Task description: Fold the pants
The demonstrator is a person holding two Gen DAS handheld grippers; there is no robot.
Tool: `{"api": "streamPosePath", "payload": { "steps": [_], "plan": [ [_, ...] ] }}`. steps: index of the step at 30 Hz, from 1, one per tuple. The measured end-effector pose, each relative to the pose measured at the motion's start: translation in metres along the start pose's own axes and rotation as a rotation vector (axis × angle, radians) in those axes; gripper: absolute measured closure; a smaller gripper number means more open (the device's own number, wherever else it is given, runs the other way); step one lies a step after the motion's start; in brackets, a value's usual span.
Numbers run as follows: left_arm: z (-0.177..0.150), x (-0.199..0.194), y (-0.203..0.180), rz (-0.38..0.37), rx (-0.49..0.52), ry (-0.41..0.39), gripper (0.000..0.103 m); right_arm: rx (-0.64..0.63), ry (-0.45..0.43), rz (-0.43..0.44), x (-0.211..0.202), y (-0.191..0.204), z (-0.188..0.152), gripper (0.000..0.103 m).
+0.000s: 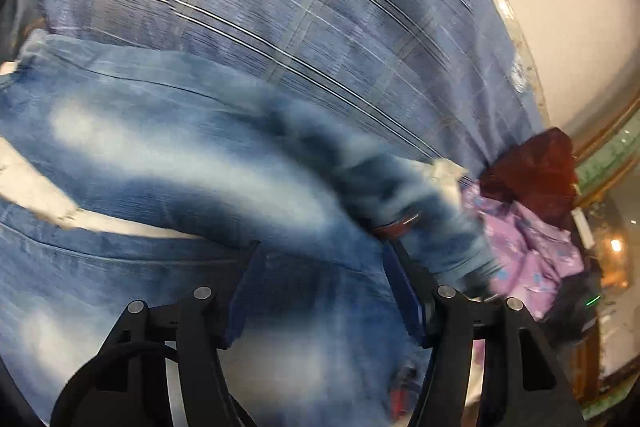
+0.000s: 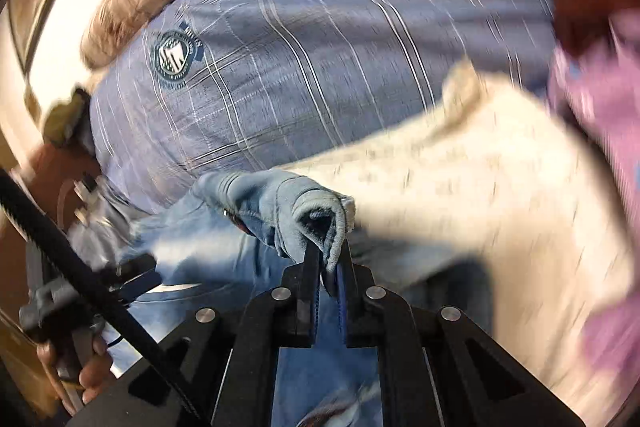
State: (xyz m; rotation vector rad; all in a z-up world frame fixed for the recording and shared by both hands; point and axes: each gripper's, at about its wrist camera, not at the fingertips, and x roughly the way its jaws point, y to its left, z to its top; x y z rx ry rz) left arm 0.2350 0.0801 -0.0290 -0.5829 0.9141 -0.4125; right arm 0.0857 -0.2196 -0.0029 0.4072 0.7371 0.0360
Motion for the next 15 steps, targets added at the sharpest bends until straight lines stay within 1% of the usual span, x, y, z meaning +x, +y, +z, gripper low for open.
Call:
{"api": "streamPosePath", "payload": {
  "steps": [1, 2, 4, 5, 6, 7, 8, 9, 10, 11, 12, 13, 14, 15],
  "plan": [
    [0.002, 0.0, -0.004, -0.011, -0.015, 0.007, 0.04, 0.029, 0.006, 0.013, 0.002, -0.005, -0.005, 0.097],
    [0.006, 0.0, -0.008, -0.016, -0.037, 0.012, 0.033, 0.055, 0.017, 0.022, 0.004, -0.011, -0.011, 0.097],
    [0.018, 0.009, -0.018, 0.003, -0.078, 0.021, 0.025, 0.056, 0.03, 0.044, 0.005, -0.013, -0.013, 0.096],
    [0.024, 0.016, -0.021, 0.02, -0.087, 0.025, 0.025, 0.055, 0.025, 0.048, 0.004, -0.015, -0.012, 0.096],
    [0.031, 0.028, -0.023, 0.049, -0.118, 0.034, 0.026, 0.057, 0.028, 0.053, 0.004, -0.016, -0.012, 0.096],
    [0.036, 0.037, -0.024, 0.055, -0.146, 0.043, 0.026, 0.052, 0.037, 0.057, 0.004, -0.016, -0.012, 0.096],
    [0.041, 0.046, -0.024, 0.054, -0.169, 0.052, 0.026, 0.036, 0.046, 0.047, 0.002, -0.017, -0.016, 0.096],
    [0.048, 0.061, -0.025, 0.088, -0.167, 0.073, 0.026, 0.023, 0.062, 0.028, 0.003, -0.017, -0.019, 0.096],
    [0.053, 0.071, -0.026, 0.143, -0.157, 0.101, 0.034, 0.018, 0.085, 0.02, 0.005, -0.019, -0.021, 0.095],
    [0.054, 0.078, -0.023, 0.194, -0.183, 0.12, 0.066, 0.016, 0.101, 0.024, 0.006, -0.022, -0.025, 0.095],
    [0.05, 0.079, -0.018, 0.197, -0.231, 0.113, 0.082, 0.02, 0.118, 0.028, 0.006, -0.025, -0.029, 0.095],
    [0.047, 0.079, -0.019, 0.218, -0.206, 0.109, 0.091, 0.024, 0.128, 0.023, 0.006, -0.028, -0.032, 0.095],
    [0.042, 0.078, -0.023, 0.262, -0.143, 0.109, 0.093, 0.025, 0.133, 0.022, 0.006, -0.029, -0.031, 0.094],
    [0.034, 0.074, -0.026, 0.289, -0.119, 0.099, 0.095, 0.029, 0.135, 0.024, 0.005, -0.031, -0.031, 0.094]
  ]
}}
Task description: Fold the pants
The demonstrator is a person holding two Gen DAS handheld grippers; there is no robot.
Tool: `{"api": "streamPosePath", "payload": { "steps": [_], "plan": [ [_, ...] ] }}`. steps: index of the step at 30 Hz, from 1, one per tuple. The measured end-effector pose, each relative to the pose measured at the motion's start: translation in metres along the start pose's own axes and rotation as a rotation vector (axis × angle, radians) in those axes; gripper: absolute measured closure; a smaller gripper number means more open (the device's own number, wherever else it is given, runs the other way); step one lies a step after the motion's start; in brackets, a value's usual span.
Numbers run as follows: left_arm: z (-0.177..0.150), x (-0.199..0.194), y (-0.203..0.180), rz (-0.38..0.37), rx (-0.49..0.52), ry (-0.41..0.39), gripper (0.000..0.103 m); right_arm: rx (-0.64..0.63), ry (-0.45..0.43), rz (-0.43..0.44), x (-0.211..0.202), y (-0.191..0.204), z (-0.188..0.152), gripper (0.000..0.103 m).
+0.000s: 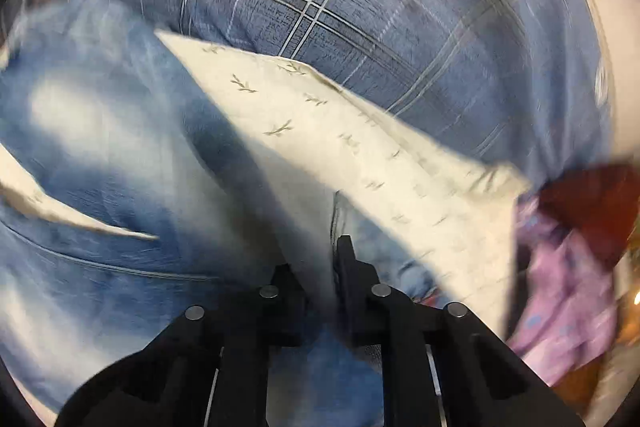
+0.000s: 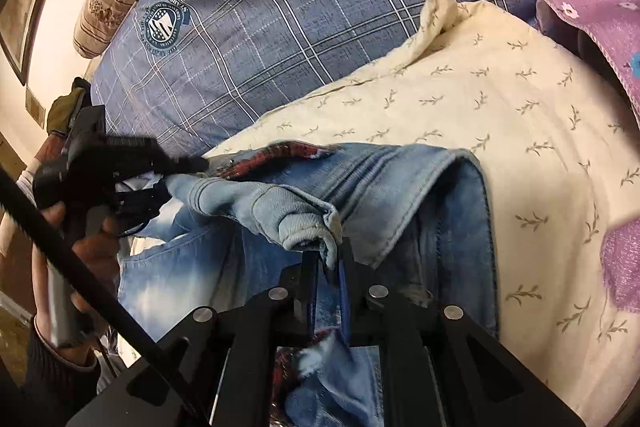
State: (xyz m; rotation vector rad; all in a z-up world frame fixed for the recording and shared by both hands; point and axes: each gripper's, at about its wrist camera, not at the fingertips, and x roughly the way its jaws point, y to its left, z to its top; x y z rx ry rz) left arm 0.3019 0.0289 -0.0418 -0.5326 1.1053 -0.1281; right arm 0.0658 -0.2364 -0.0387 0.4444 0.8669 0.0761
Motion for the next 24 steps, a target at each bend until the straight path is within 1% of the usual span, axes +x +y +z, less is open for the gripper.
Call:
{"api": "streamPosePath", "payload": {
  "steps": [1, 2, 3, 4, 5, 6, 8, 9, 10, 11, 12, 13, 15, 16, 17, 19, 20, 22, 24],
  "plan": [
    [-0.008, -0.005, 0.002, 0.005, -0.003, -0.01, 0.095, 0.007, 0.0, 0.001, -0.001, -0.001, 0.001, 0.094],
    [-0.017, -0.013, 0.004, -0.011, -0.014, -0.016, 0.095, 0.016, 0.0, 0.002, -0.002, -0.003, 0.002, 0.094],
    [-0.031, -0.025, 0.009, -0.052, -0.029, -0.031, 0.095, 0.023, -0.003, -0.002, -0.004, -0.004, 0.001, 0.093],
    [-0.042, -0.032, 0.013, -0.073, -0.038, -0.043, 0.095, 0.028, -0.011, -0.005, -0.007, -0.005, -0.001, 0.093],
    [-0.054, -0.037, 0.016, -0.08, -0.039, -0.049, 0.095, 0.034, -0.027, 0.003, -0.014, -0.008, -0.006, 0.093],
    [-0.075, -0.042, 0.024, -0.084, -0.034, -0.063, 0.095, 0.037, -0.035, 0.011, -0.019, -0.009, -0.012, 0.093],
    [-0.096, -0.036, 0.032, -0.058, -0.013, -0.071, 0.094, 0.041, -0.03, 0.01, -0.022, -0.011, -0.024, 0.092],
    [-0.106, -0.023, 0.041, -0.041, -0.008, -0.039, 0.094, 0.041, -0.008, -0.008, -0.021, -0.012, -0.031, 0.089],
    [-0.11, -0.014, 0.045, -0.043, -0.025, -0.008, 0.094, 0.046, 0.006, -0.021, -0.02, -0.014, -0.035, 0.085],
    [-0.113, -0.009, 0.05, -0.056, -0.045, 0.007, 0.094, 0.055, 0.009, -0.026, -0.021, -0.014, -0.039, 0.085],
    [-0.115, -0.011, 0.051, -0.067, -0.049, -0.009, 0.094, 0.053, -0.001, -0.038, -0.027, -0.012, -0.043, 0.077],
    [-0.114, -0.015, 0.051, -0.067, -0.038, -0.017, 0.094, 0.047, -0.029, -0.065, -0.036, -0.009, -0.049, 0.06],
    [-0.115, -0.024, 0.049, -0.068, -0.012, -0.032, 0.093, 0.055, -0.085, -0.068, -0.053, -0.008, -0.061, 0.043],
    [-0.115, -0.026, 0.049, -0.065, -0.002, -0.031, 0.093, 0.069, -0.1, -0.046, -0.059, -0.009, -0.068, 0.043],
    [-0.12, -0.03, 0.049, -0.064, 0.006, -0.028, 0.092, 0.093, -0.105, -0.003, -0.066, -0.011, -0.076, 0.043],
    [-0.122, -0.034, 0.053, -0.071, -0.003, -0.017, 0.092, 0.123, -0.08, 0.063, -0.067, -0.014, -0.086, 0.043],
    [-0.125, -0.036, 0.055, -0.074, -0.006, -0.013, 0.092, 0.135, -0.071, 0.083, -0.066, -0.015, -0.088, 0.043],
    [-0.126, -0.035, 0.058, -0.077, -0.016, -0.007, 0.091, 0.153, -0.066, 0.106, -0.064, -0.017, -0.085, 0.043],
    [-0.125, -0.033, 0.06, -0.079, -0.023, 0.001, 0.09, 0.195, -0.058, 0.107, -0.06, -0.025, -0.082, 0.043]
  ]
}}
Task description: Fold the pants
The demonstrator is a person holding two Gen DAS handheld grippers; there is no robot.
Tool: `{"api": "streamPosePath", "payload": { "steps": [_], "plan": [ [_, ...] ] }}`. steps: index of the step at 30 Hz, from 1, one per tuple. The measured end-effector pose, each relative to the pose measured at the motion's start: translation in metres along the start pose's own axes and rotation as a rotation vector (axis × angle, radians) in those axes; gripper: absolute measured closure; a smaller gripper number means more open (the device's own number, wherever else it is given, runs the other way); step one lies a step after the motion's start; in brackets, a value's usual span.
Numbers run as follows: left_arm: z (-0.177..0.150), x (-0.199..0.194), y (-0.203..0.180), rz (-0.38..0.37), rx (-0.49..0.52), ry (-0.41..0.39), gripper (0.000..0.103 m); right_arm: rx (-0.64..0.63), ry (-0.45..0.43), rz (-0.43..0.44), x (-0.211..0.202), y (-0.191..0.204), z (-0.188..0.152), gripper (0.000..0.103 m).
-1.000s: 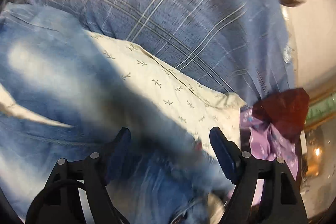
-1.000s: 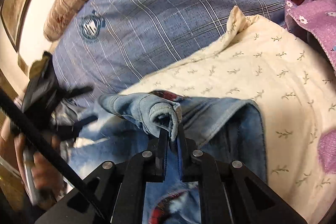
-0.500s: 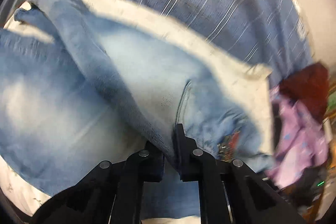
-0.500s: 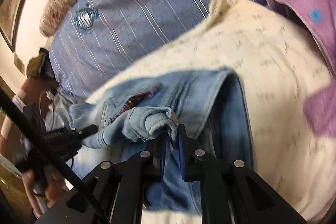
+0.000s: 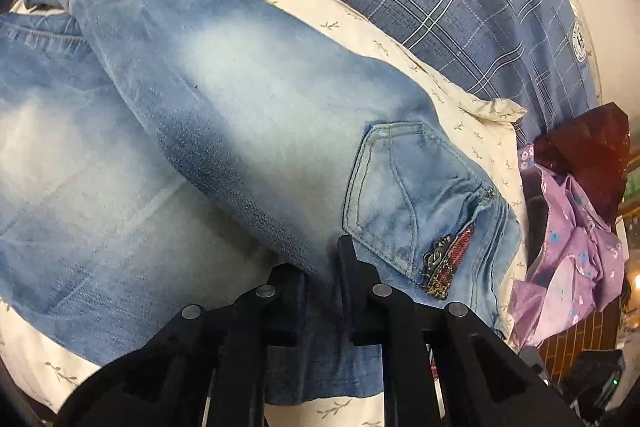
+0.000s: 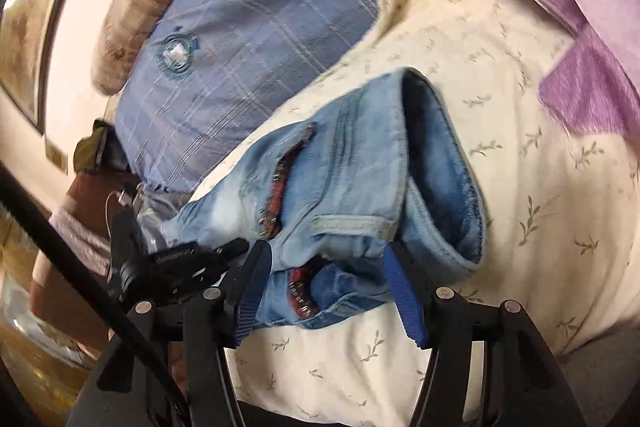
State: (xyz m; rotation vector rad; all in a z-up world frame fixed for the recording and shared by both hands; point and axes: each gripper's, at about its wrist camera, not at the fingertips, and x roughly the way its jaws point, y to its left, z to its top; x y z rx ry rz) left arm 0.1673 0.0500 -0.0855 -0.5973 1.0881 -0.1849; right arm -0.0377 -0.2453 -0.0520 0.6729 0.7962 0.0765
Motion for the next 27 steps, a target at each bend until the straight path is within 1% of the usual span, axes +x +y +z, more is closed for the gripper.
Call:
{"api": "streamPosePath", "payload": {
  "steps": [3, 4, 5, 6, 7, 8, 9, 10, 11, 12, 13, 15, 16, 17, 19, 21, 23, 25, 26, 27],
  "plan": [
    [0.003, 0.0, -0.003, -0.003, 0.007, -0.006, 0.088, 0.061, 0.013, 0.01, 0.004, -0.011, 0.004, 0.043],
    [0.004, -0.001, -0.004, 0.002, 0.015, -0.008, 0.085, 0.077, 0.022, 0.004, 0.007, -0.014, 0.005, 0.043],
    [0.005, 0.0, -0.006, 0.01, 0.02, -0.009, 0.083, 0.098, 0.031, 0.011, 0.011, -0.018, 0.007, 0.046],
    [0.007, 0.001, -0.007, 0.02, 0.022, -0.009, 0.079, 0.112, 0.033, 0.023, 0.014, -0.02, 0.009, 0.053],
    [0.008, 0.002, -0.008, 0.026, 0.021, -0.011, 0.078, 0.11, 0.044, 0.031, 0.019, -0.019, 0.012, 0.057],
    [0.009, 0.004, -0.01, 0.032, 0.023, -0.011, 0.077, 0.104, 0.056, 0.027, 0.023, -0.019, 0.014, 0.058],
    [0.011, 0.007, -0.012, 0.038, 0.028, -0.009, 0.077, 0.092, 0.073, 0.007, 0.029, -0.017, 0.014, 0.069],
    [0.013, 0.01, -0.013, 0.034, 0.032, -0.007, 0.077, 0.082, 0.08, -0.018, 0.033, -0.016, 0.014, 0.072],
    [0.015, 0.015, -0.015, 0.028, 0.034, -0.002, 0.087, 0.067, 0.078, -0.034, 0.034, -0.013, 0.013, 0.073],
    [0.015, 0.015, -0.016, 0.034, 0.036, 0.002, 0.095, 0.047, 0.065, -0.042, 0.031, -0.01, 0.013, 0.074],
    [0.015, 0.013, -0.016, 0.029, 0.037, -0.003, 0.096, 0.028, 0.047, -0.048, 0.027, -0.007, 0.013, 0.076],
    [0.012, 0.0, -0.018, -0.011, 0.039, -0.026, 0.096, -0.034, 0.008, -0.078, 0.019, 0.003, 0.015, 0.077],
    [0.009, -0.009, -0.02, -0.032, 0.046, -0.047, 0.096, -0.059, -0.007, -0.099, 0.017, 0.008, 0.019, 0.08],
    [0.005, -0.021, -0.025, -0.057, 0.057, -0.077, 0.096, -0.075, -0.018, -0.107, 0.015, 0.011, 0.026, 0.086],
    [-0.001, -0.037, -0.031, -0.097, 0.057, -0.09, 0.097, -0.104, -0.034, -0.107, 0.011, 0.014, 0.041, 0.092],
    [-0.013, -0.053, -0.042, -0.132, 0.074, -0.093, 0.097, -0.105, -0.057, -0.085, -0.004, 0.018, 0.059, 0.092],
    [-0.028, -0.065, -0.049, -0.148, 0.115, -0.105, 0.097, -0.135, -0.1, -0.077, -0.026, 0.025, 0.064, 0.092],
    [-0.048, -0.07, -0.05, -0.137, 0.159, -0.107, 0.097, -0.142, -0.129, -0.082, -0.041, 0.025, 0.058, 0.092],
    [-0.058, -0.066, -0.047, -0.112, 0.178, -0.094, 0.097, -0.114, -0.129, -0.092, -0.042, 0.02, 0.049, 0.092],
    [-0.067, -0.051, -0.042, -0.074, 0.201, -0.065, 0.097, -0.087, -0.114, -0.114, -0.037, 0.012, 0.04, 0.092]
  ]
}}
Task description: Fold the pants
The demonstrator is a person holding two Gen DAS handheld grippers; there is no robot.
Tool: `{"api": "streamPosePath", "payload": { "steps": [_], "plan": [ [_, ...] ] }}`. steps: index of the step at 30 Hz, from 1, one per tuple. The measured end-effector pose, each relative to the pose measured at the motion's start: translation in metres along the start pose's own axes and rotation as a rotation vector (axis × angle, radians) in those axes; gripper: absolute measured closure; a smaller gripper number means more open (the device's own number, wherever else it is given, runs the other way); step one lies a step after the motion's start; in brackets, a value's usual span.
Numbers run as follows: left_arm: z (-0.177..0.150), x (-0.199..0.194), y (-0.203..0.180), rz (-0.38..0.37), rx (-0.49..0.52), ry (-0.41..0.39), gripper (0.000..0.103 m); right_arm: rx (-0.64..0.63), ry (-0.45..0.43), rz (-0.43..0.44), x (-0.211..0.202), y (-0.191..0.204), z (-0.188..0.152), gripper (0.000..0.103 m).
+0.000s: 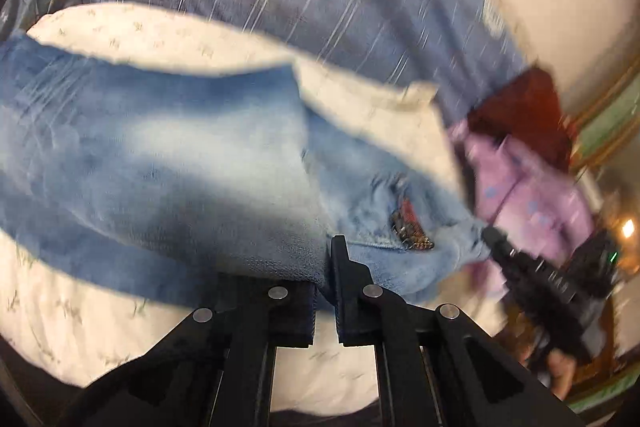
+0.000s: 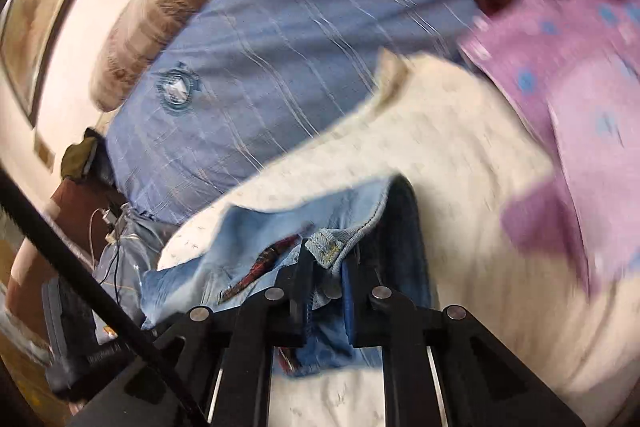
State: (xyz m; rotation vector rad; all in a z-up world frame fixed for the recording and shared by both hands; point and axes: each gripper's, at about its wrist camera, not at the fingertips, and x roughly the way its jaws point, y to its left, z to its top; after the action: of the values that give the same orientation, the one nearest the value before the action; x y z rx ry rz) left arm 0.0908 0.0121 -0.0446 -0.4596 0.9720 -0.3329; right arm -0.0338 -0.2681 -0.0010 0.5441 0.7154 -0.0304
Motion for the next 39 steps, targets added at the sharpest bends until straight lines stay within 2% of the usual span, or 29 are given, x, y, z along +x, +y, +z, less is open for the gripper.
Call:
{"api": "streamPosePath", "payload": {
  "steps": [1, 2, 3, 5, 6, 8, 11, 12, 13, 15, 17, 19, 20, 22, 23, 25, 26, 29, 33, 36, 39],
  "plan": [
    [-0.006, 0.013, 0.005, 0.02, 0.0, 0.035, 0.097, 0.013, 0.014, -0.035, 0.009, -0.004, -0.007, 0.092],
    [-0.012, 0.025, 0.011, 0.034, -0.015, 0.075, 0.097, 0.022, 0.069, -0.124, 0.029, -0.013, -0.021, 0.091],
    [-0.017, 0.035, 0.018, 0.034, -0.048, 0.107, 0.097, 0.031, 0.113, -0.167, 0.036, -0.015, -0.025, 0.091],
    [-0.017, 0.028, 0.019, 0.002, -0.074, 0.085, 0.097, -0.018, 0.064, -0.164, 0.029, -0.004, -0.022, 0.091],
    [-0.014, 0.017, 0.014, -0.019, -0.057, 0.05, 0.097, -0.061, 0.037, -0.203, 0.023, 0.003, -0.021, 0.091],
    [-0.01, 0.006, 0.008, -0.017, -0.028, 0.019, 0.097, -0.071, 0.023, -0.245, 0.021, 0.006, -0.027, 0.091],
    [-0.014, 0.026, 0.01, 0.024, -0.007, 0.103, 0.095, -0.029, 0.116, -0.315, 0.042, -0.004, -0.034, 0.09],
    [-0.018, 0.041, 0.012, 0.057, 0.032, 0.14, 0.093, -0.032, 0.132, -0.34, 0.048, -0.005, -0.034, 0.085],
    [-0.022, 0.05, 0.016, 0.07, 0.048, 0.151, 0.091, -0.039, 0.134, -0.359, 0.05, -0.004, -0.034, 0.076],
    [-0.026, 0.045, 0.02, 0.042, 0.033, 0.122, 0.089, -0.066, 0.131, -0.419, 0.052, -0.002, -0.036, 0.061],
    [-0.027, 0.031, 0.023, 0.014, 0.017, 0.109, 0.077, -0.08, 0.112, -0.43, 0.046, -0.001, -0.038, 0.052],
    [-0.027, 0.009, 0.026, -0.012, 0.023, 0.065, 0.075, -0.083, 0.071, -0.401, 0.036, 0.002, -0.037, 0.045],
    [-0.028, -0.004, 0.033, -0.017, 0.03, 0.048, 0.074, -0.086, 0.014, -0.372, 0.023, 0.005, -0.038, 0.041],
    [-0.027, -0.03, 0.044, -0.02, 0.022, 0.009, 0.067, -0.097, -0.081, -0.319, 0.006, 0.016, -0.039, 0.02],
    [-0.025, -0.043, 0.051, -0.018, 0.006, -0.01, 0.064, -0.124, -0.109, -0.284, 0.0, 0.027, -0.041, 0.02],
    [-0.02, -0.069, 0.073, 0.009, -0.04, -0.068, 0.058, -0.171, -0.107, -0.219, -0.003, 0.045, -0.044, 0.02],
    [-0.015, -0.076, 0.081, 0.024, -0.059, -0.086, 0.055, -0.196, -0.085, -0.159, 0.0, 0.059, -0.048, 0.02],
    [0.003, -0.103, 0.123, 0.118, -0.131, -0.138, 0.054, -0.264, 0.011, -0.004, 0.02, 0.099, -0.062, 0.02],
    [0.016, -0.126, 0.177, 0.253, -0.2, -0.16, 0.054, -0.401, 0.161, 0.151, 0.055, 0.156, -0.087, 0.02],
    [0.025, -0.128, 0.22, 0.275, -0.287, -0.143, 0.053, -0.501, 0.269, 0.224, 0.089, 0.2, -0.11, 0.02],
    [0.033, -0.126, 0.256, 0.273, -0.4, -0.104, 0.054, -0.603, 0.337, 0.238, 0.119, 0.238, -0.13, 0.023]
  ]
}}
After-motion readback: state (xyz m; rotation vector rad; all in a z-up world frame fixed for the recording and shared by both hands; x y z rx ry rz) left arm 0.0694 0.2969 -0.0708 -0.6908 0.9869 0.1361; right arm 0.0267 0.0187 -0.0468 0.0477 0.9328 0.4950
